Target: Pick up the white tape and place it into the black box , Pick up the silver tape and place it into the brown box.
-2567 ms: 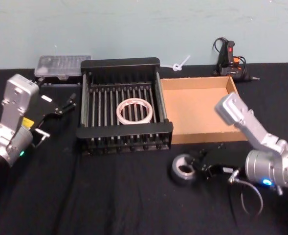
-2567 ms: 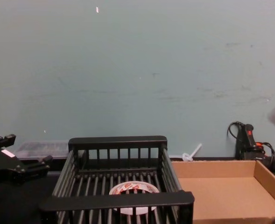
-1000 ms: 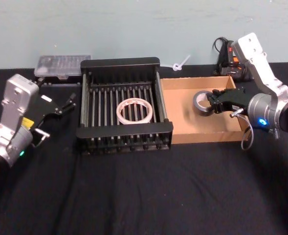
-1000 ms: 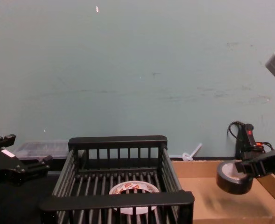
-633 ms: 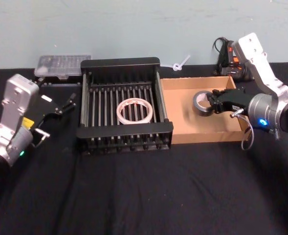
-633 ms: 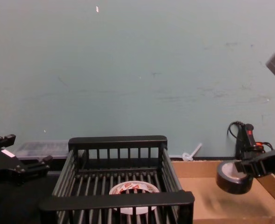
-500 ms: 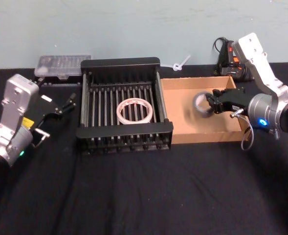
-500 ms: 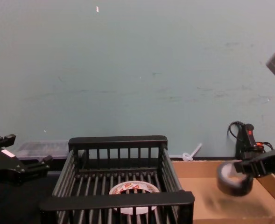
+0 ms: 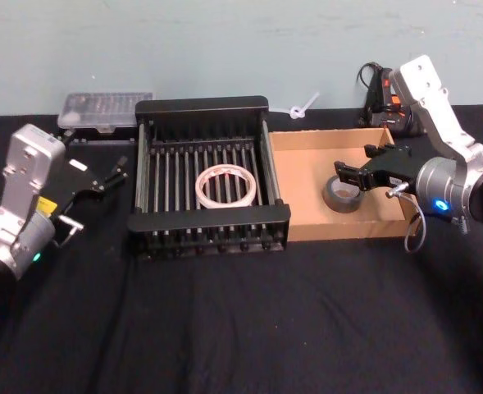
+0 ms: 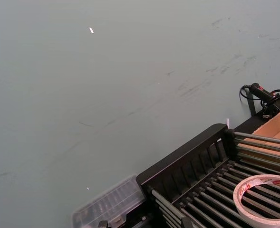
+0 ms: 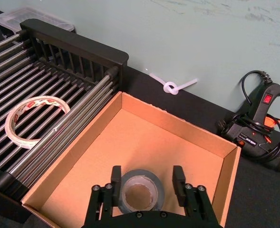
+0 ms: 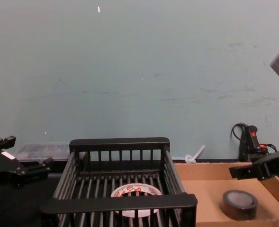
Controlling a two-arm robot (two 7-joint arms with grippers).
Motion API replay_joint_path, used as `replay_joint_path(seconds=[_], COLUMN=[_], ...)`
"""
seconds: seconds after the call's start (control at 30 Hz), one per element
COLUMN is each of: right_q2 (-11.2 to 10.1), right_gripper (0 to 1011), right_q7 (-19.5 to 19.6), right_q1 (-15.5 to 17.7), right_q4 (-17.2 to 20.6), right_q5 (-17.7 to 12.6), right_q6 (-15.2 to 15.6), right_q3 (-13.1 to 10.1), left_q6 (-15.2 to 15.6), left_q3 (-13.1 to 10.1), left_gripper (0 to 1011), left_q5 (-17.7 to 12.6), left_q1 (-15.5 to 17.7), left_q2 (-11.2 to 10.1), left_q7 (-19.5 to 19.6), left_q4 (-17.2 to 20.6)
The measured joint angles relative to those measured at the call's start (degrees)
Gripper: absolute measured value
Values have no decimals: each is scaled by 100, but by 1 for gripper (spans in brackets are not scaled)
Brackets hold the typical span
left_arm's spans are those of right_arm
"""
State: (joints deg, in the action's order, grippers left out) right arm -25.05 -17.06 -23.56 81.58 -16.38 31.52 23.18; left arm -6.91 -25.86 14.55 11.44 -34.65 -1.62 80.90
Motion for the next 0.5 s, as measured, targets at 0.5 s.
replay_joint_path(seconds=[0.5], right_q2=[-2], right_gripper=[1002], right_q7=[0], right_q1=[2], right_q4=[6], right_q5=[-2], right_q6=[1], right_q3=[0], left_q6=[0], left_q3=[0], left_gripper=[1001], left_q5=[0], left_q1=[0], left_q2=[0], left_q7=[0], left_q4=[0])
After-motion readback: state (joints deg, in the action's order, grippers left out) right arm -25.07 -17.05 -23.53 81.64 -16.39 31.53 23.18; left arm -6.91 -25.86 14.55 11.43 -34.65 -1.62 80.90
